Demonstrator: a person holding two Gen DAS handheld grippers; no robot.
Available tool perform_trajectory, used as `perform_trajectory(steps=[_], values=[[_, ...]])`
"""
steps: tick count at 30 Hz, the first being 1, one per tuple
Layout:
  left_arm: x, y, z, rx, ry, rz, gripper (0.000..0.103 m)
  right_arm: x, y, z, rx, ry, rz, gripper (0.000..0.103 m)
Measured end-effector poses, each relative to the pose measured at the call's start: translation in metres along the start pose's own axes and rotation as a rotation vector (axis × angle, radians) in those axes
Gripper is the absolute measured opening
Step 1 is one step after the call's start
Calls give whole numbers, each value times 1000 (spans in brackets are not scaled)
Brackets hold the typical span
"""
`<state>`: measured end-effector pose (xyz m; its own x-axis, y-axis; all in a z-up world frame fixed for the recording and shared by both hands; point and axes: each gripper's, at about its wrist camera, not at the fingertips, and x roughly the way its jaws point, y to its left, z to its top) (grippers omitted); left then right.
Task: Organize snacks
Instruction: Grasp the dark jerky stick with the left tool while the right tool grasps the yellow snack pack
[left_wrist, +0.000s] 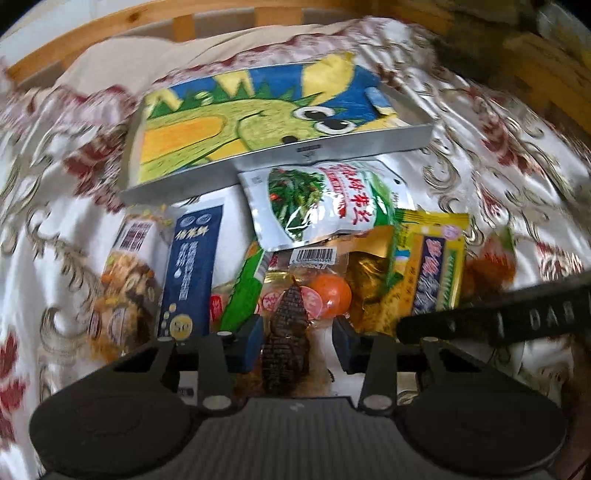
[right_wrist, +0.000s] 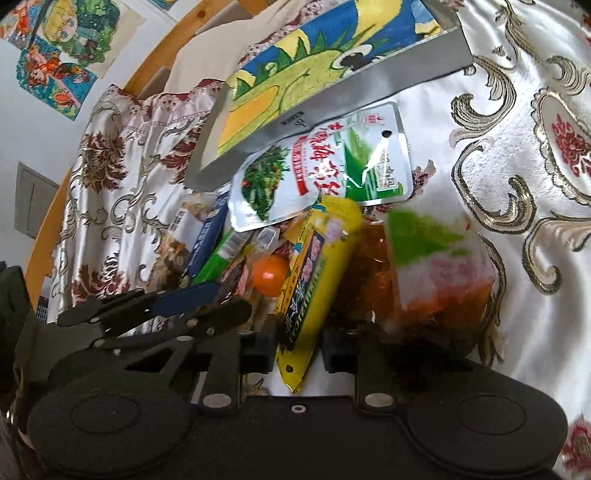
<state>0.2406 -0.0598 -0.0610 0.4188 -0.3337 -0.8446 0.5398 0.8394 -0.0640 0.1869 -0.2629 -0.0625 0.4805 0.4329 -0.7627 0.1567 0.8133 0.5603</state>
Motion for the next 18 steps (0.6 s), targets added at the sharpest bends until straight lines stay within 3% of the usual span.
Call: perform_trajectory(steps=[9,18], values=[[-6,12,-1,-142,8,-20,37,-19,13,-4,-43,-22,-3,13],[-10,10,-1,-152,-7,-22,32,-11,23,-6,-169,-40,-48,14]])
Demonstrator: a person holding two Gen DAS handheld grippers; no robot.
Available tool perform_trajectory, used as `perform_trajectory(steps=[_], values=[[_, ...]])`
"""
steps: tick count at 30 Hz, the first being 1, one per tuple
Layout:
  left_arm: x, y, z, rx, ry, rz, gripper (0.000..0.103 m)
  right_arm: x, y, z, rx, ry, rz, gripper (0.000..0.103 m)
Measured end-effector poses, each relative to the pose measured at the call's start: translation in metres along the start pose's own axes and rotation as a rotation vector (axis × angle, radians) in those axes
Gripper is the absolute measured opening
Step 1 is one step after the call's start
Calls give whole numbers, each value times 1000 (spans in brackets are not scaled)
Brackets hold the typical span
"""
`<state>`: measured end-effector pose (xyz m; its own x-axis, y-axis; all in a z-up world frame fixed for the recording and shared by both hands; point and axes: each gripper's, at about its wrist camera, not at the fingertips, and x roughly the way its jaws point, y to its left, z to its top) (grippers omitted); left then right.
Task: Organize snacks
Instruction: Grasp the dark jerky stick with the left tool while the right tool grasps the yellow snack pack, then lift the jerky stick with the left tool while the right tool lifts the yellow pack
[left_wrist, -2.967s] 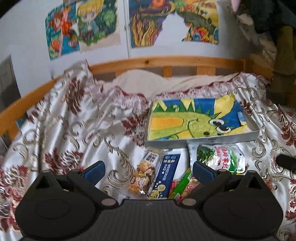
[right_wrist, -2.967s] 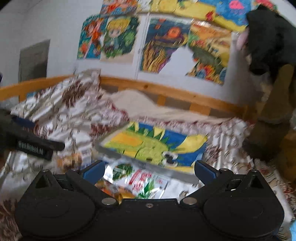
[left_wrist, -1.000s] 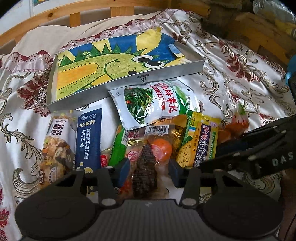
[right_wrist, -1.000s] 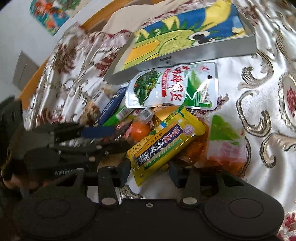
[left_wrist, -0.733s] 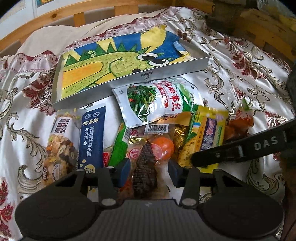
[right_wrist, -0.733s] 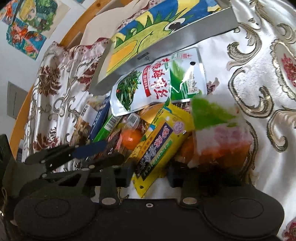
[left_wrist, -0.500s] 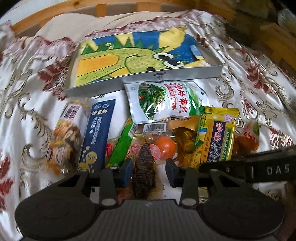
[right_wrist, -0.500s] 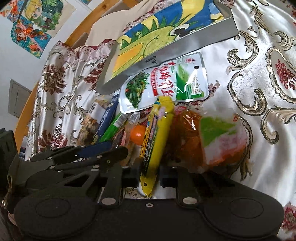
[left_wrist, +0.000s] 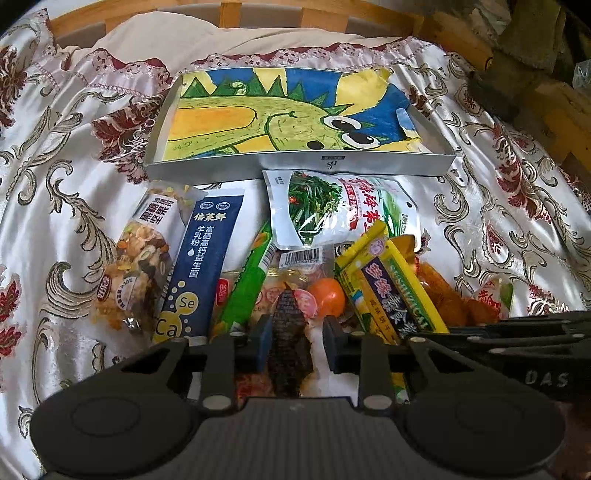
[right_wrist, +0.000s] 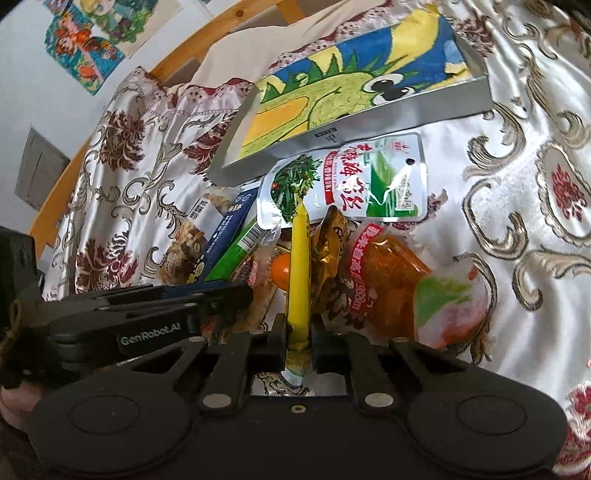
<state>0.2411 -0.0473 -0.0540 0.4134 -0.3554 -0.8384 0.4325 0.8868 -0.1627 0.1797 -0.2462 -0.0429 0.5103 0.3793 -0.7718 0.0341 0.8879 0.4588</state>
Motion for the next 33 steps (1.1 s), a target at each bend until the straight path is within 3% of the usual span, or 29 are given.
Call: perform_trajectory(steps=[6,8,9,18,22,25,29,33], values=[[4,-6,-3,83,4,21,35,6,9,-3,-61,2,-28,17],[6,-7,-4,89,26,39,45,3,8,-4,-52,5,-33,19],[8,-5,-5,79,37,40,46,2,7,-4,-44,8,-34,19],[5,-7,-6,100,29,30,39,4,6,-5,-11,34,-15,18],[2,-2,-5,40,30,0,36,-4,11,-8,-46,34,-33,15],[-1,2,-6,8,32,-18,36,-16,22,-15,-141,6,-68,15],[-4,1,-7,-1,25,-18,34,-24,48,-32,-377,-48,-192,15],[-13,1,-7,-17,-7,-25,24,-25,65,-48,-561,-110,-294,13]])
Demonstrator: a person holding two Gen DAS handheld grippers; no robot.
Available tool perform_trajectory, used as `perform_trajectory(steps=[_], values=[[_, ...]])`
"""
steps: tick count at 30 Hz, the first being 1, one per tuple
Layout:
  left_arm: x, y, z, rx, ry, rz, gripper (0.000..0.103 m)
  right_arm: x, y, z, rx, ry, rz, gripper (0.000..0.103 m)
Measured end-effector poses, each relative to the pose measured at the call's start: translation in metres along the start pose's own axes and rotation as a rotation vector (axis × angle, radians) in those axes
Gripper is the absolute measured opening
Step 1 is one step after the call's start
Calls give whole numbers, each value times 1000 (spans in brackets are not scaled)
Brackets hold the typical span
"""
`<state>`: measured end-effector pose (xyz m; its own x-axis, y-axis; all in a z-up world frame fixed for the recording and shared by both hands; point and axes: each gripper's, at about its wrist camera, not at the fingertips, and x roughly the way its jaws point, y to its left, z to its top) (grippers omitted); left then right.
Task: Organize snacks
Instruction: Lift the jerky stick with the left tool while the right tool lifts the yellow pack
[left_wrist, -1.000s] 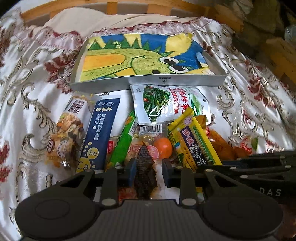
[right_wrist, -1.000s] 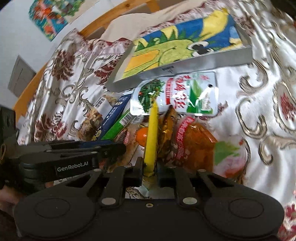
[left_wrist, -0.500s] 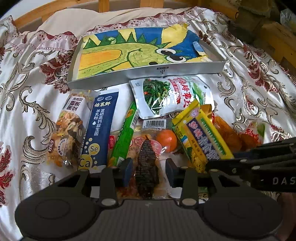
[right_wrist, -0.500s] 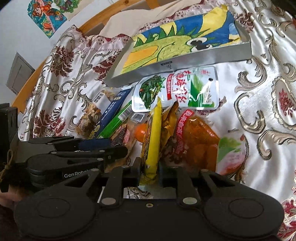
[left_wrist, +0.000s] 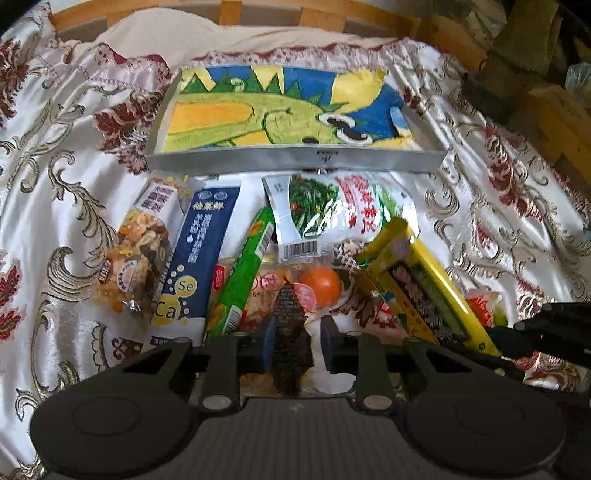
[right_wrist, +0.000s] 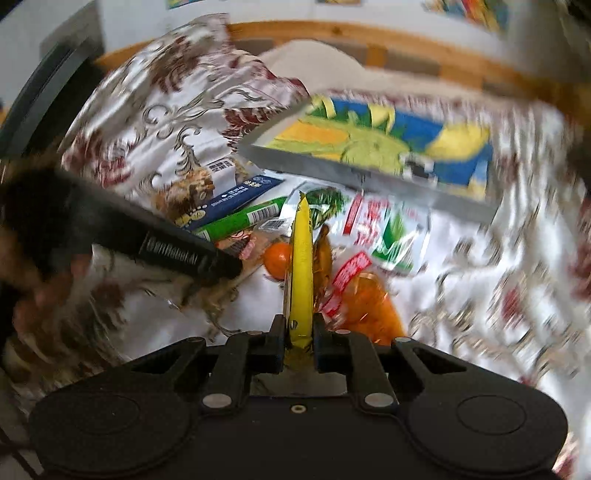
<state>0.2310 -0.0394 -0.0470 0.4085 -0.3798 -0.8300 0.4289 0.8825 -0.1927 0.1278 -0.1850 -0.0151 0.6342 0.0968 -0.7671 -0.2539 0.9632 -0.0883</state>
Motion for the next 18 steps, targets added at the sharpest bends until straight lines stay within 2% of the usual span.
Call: perform_trajectory(steps=[2,5,9,12,13,14,16,18], values=[[-3,-1,1,14,-16,-2,16,-5,10,-3,-86,-35,-48,13],[0,-5,0,60,-18,21,16,-10,21,-8,-182,-81,-125,13],[1,-13,-3,117,-22,53,18,-14,22,-8,-192,-115,-137,13],[2,-12,-4,122,-19,50,20,-16,19,-6,-183,-137,-136,13],[3,-12,-4,120,-9,50,25,-15,17,-5,-179,-141,-136,13],[7,-11,-5,117,14,82,42,-15,17,-4,-174,-143,-132,13],[12,-8,-8,120,22,109,50,-15,15,-3,-161,-145,-124,13],[14,-5,-8,109,25,97,51,-16,15,-3,-155,-147,-123,13]])
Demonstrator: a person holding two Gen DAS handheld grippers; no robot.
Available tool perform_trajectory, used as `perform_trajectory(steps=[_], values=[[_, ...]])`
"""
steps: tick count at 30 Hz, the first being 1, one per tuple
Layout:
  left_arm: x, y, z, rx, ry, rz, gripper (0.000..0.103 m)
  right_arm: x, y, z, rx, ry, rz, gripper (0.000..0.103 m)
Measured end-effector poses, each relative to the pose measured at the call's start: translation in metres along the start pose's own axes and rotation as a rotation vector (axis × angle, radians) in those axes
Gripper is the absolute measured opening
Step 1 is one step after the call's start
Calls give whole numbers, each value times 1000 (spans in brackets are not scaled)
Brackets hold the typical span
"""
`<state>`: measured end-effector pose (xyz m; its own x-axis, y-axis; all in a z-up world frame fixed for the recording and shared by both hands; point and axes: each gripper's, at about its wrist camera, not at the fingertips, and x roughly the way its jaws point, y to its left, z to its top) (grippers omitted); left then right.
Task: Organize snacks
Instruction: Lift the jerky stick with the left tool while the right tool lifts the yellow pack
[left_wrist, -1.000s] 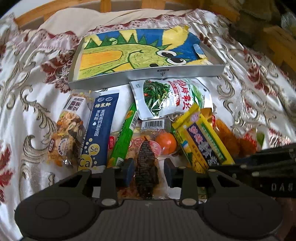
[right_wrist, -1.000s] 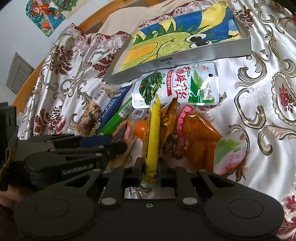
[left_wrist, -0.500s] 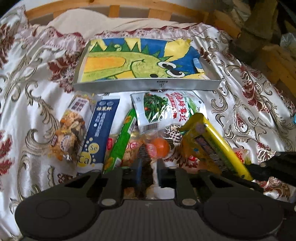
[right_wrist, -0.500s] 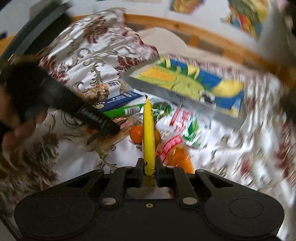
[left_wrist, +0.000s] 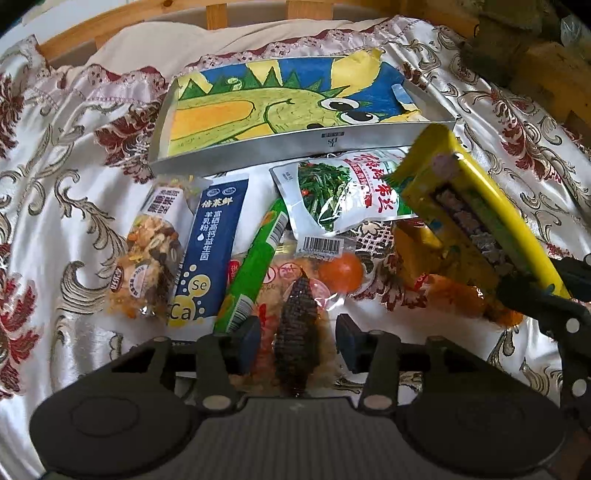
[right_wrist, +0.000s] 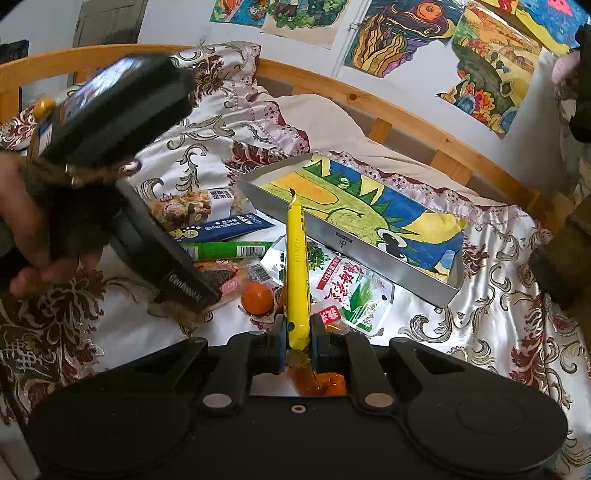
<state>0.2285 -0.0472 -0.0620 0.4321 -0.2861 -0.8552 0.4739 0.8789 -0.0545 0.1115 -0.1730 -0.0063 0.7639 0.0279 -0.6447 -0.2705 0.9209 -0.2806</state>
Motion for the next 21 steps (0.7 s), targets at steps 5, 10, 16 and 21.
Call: perform_trajectory(steps=[5,10,16,21], values=[[3,-3,1,38,22,-14,61,-3,-6,2,49,-25,15,13],[5,-10,0,88,24,1,50,-7,-17,5,119,-58,33,13],[2,3,1,13,27,-47,48,-12,-20,5,135,-96,34,13],[-5,10,2,-63,16,-103,48,-13,-21,6,117,-135,20,13]])
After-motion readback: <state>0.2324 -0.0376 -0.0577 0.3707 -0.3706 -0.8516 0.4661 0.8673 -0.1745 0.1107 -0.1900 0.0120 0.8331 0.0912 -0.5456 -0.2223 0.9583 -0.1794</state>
